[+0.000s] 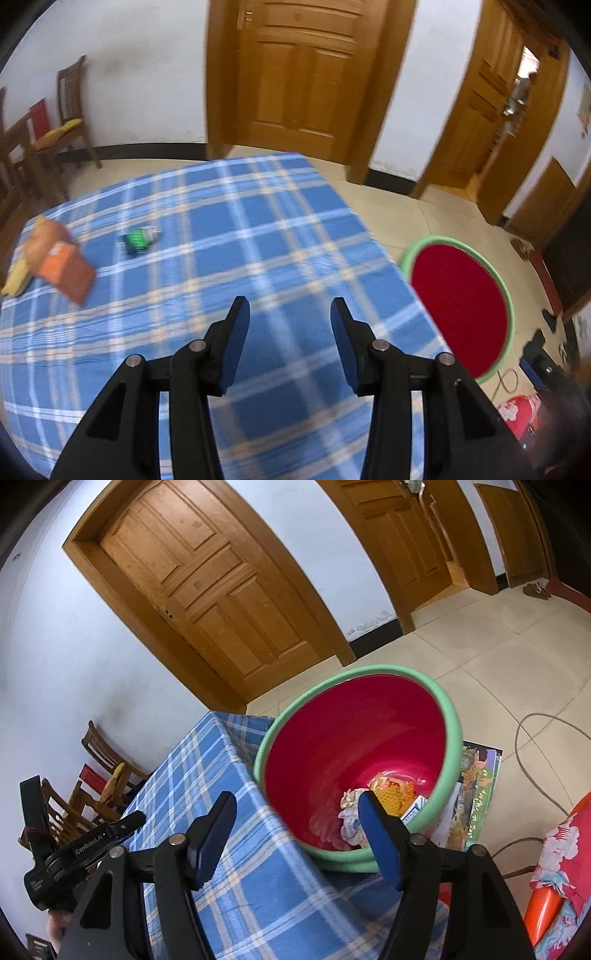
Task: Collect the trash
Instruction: 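Return to the table and grasp the orange medicine box with the left tool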
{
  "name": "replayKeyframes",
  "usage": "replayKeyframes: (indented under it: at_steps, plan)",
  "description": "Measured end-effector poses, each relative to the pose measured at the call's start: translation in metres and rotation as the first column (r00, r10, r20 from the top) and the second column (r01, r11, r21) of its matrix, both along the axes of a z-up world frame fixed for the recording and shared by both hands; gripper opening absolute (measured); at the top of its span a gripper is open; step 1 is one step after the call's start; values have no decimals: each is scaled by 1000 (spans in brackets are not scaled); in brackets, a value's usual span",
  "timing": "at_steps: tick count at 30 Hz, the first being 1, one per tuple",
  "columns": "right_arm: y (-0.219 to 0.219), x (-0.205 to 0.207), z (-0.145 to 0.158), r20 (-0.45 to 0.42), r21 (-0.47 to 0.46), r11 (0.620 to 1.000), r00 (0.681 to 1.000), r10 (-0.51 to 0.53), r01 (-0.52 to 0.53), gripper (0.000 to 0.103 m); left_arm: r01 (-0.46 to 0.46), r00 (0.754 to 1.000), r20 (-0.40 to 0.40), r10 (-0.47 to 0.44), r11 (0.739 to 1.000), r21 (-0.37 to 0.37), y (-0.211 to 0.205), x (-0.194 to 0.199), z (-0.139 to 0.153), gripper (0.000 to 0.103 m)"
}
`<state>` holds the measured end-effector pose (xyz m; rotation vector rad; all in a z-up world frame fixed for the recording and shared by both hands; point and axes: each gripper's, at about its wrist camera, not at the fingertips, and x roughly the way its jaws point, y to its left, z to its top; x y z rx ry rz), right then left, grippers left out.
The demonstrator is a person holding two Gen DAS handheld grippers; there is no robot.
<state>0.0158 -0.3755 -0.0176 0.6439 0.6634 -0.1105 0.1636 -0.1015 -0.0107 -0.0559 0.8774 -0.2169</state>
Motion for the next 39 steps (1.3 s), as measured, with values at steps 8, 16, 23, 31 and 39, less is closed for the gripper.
replayKeyframes:
  at_steps: [8, 16, 23, 31, 39]
  plan:
    - [29, 12, 5, -15, -18, 998, 998, 53, -53, 74, -128, 991, 35, 127, 991, 22, 68, 5, 4, 46]
    - [58, 29, 10, -31, -36, 994, 994, 104, -105, 76, -259, 966, 28, 258, 965, 43, 136, 18, -9, 53]
    - [84, 46, 14, -44, -55, 986, 987, 153, -155, 78, -342, 940, 12, 342, 939, 47, 175, 31, -27, 65]
    - [114, 72, 8, -75, -68, 971, 971, 226, -231, 78, -348, 937, -4, 348, 937, -14, 195, 45, -50, 66]
    - [149, 100, 8, -100, -109, 938, 943, 319, -329, 78, -356, 934, 14, 357, 934, -28, 196, 52, -57, 65]
